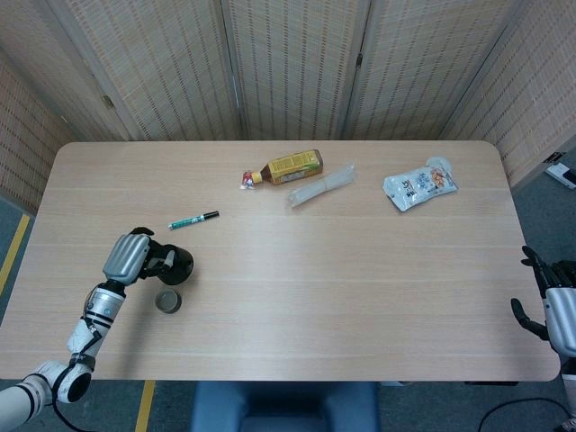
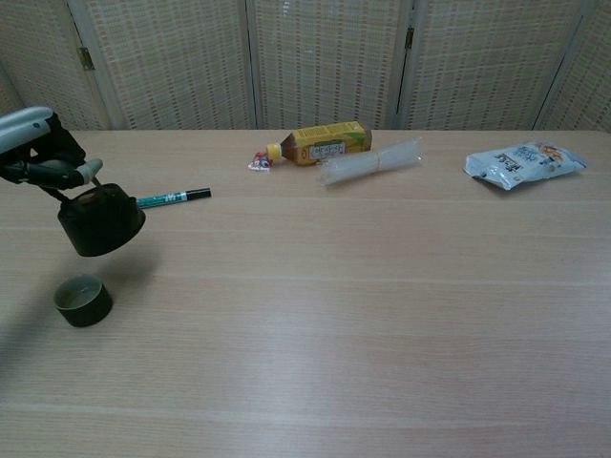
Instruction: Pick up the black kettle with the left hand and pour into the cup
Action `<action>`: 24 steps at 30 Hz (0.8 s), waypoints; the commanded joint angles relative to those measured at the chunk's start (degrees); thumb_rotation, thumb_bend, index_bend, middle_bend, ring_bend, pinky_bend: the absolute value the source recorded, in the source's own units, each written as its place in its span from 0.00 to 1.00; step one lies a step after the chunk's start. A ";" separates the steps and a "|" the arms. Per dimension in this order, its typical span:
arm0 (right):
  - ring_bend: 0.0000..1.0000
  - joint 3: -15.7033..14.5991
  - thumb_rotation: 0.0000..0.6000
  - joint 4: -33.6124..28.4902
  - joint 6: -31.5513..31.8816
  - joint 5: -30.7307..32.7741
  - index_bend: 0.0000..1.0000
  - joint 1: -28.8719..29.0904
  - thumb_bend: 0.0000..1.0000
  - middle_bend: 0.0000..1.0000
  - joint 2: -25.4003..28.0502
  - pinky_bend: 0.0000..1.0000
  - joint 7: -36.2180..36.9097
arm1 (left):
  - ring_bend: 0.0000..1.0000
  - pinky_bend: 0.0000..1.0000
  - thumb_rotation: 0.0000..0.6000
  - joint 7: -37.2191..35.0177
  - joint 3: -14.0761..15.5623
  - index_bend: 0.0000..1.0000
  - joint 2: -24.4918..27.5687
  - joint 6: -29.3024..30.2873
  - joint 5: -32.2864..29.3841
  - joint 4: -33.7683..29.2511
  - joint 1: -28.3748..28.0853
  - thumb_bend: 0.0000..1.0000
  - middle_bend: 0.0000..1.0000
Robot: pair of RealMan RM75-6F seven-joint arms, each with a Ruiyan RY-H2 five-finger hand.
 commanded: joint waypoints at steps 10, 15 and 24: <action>0.29 -0.08 1.00 0.43 -0.26 -0.01 0.07 0.02 0.39 0.28 -0.13 0.19 0.26 | 0.92 0.23 0.50 -2.55 -0.40 1.00 -3.90 -4.12 -1.05 5.21 -3.29 0.22 1.00; 0.29 -0.07 1.00 0.49 -0.38 0.06 0.07 0.05 0.39 0.28 -0.16 0.19 0.28 | 0.92 0.18 0.35 -3.05 -0.44 1.00 -5.50 -5.11 -1.29 7.71 -4.29 0.17 1.00; 0.29 0.05 1.00 0.79 -0.38 0.36 0.07 -0.02 0.39 0.28 -0.20 0.19 0.42 | 0.92 0.18 0.34 0.38 0.09 1.00 -9.74 -5.54 -1.34 14.56 -5.72 0.16 1.00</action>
